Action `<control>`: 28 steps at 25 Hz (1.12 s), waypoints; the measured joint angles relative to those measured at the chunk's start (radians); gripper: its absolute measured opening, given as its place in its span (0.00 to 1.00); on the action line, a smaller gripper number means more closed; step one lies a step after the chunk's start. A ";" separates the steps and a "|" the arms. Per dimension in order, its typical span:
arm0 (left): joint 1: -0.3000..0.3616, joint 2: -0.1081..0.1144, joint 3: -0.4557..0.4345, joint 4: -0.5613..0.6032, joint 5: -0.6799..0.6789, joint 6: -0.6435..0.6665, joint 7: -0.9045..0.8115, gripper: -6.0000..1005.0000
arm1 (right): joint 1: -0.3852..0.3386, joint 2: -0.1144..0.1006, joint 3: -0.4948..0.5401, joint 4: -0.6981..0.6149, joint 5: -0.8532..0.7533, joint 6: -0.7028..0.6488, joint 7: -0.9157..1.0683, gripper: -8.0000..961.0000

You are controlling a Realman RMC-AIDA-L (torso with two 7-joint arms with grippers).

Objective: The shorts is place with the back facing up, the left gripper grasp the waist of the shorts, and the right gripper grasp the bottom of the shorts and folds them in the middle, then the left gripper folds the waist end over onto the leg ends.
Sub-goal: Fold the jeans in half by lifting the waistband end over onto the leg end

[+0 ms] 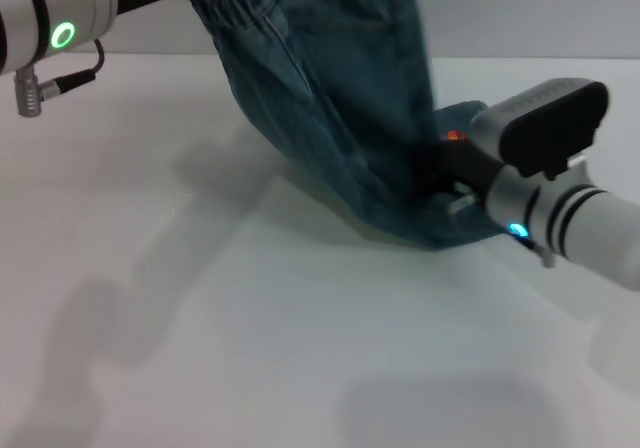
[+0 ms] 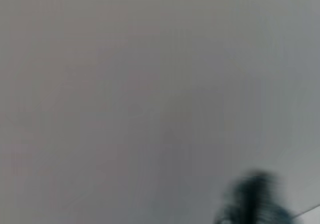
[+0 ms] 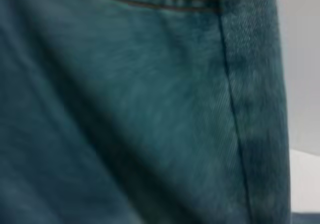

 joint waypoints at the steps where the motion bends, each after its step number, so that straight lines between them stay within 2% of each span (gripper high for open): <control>1: -0.002 0.000 -0.002 0.000 -0.002 -0.001 0.005 0.10 | -0.005 0.000 0.015 -0.002 -0.010 -0.010 0.000 0.01; 6: -0.022 0.000 -0.044 -0.002 -0.083 -0.009 0.063 0.10 | -0.028 0.000 0.091 0.004 -0.051 -0.025 -0.002 0.01; 10: -0.024 0.000 -0.048 0.001 -0.086 -0.009 0.069 0.10 | -0.062 0.000 0.107 0.075 -0.056 -0.030 0.002 0.01; 14: -0.024 0.000 -0.052 0.003 -0.086 -0.010 0.075 0.10 | -0.091 0.004 0.059 0.158 -0.051 -0.030 0.007 0.01; 22: -0.025 -0.002 -0.053 0.007 -0.086 -0.006 0.075 0.09 | -0.083 0.004 -0.098 0.195 -0.050 -0.019 0.095 0.01; 28: -0.025 -0.003 -0.053 0.008 -0.086 -0.002 0.075 0.09 | -0.106 0.001 -0.105 0.219 -0.051 0.002 0.096 0.01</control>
